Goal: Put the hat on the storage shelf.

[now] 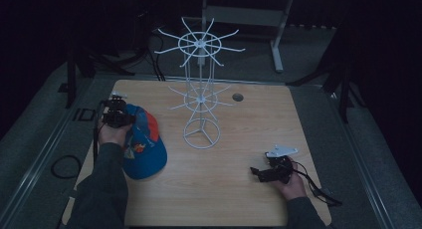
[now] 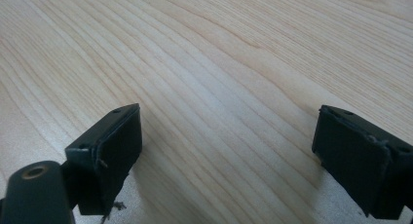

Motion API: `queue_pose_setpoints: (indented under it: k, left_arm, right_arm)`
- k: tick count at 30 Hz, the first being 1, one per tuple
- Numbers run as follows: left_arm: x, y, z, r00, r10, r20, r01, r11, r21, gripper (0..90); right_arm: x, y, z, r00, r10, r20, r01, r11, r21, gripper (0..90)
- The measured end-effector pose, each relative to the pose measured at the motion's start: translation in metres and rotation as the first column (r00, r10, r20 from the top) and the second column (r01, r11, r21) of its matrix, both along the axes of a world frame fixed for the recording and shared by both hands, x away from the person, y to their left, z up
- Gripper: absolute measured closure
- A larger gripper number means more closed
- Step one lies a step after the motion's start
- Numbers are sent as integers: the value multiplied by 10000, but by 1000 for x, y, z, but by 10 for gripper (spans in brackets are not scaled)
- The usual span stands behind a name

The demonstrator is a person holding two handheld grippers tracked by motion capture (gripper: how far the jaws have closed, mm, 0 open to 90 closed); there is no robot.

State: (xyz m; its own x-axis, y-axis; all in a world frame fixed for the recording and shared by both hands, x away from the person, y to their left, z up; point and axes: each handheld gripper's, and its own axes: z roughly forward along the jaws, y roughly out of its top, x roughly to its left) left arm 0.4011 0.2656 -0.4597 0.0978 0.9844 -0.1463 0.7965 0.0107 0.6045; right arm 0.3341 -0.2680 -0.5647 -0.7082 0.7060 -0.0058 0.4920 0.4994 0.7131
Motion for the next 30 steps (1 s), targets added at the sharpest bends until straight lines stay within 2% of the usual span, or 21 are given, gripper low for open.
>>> queue_pose_setpoints:
  k: [6,11,14,22,30]
  left_arm:
    - [-12,11,16,9968,-79,790,97,9997,-223,886]
    - [-20,18,24,9908,-99,1350,140,9995,-297,887]
    - [-24,20,30,9877,-125,1555,170,9995,-273,887]
    - [-32,23,44,9757,-254,2175,385,9977,-565,886]
    - [-38,25,55,9671,-326,2525,499,9968,-623,886]
  right_arm:
    - [0,0,0,10000,0,-1,0,10000,-3,106]
    - [0,0,0,10000,-1,-1,1,10000,-1,106]
    - [0,0,0,10000,2,3,-2,10000,-3,106]
    - [0,0,0,10000,17,20,-17,10000,-6,106]
    - [0,0,0,10000,18,18,-18,10000,-10,106]
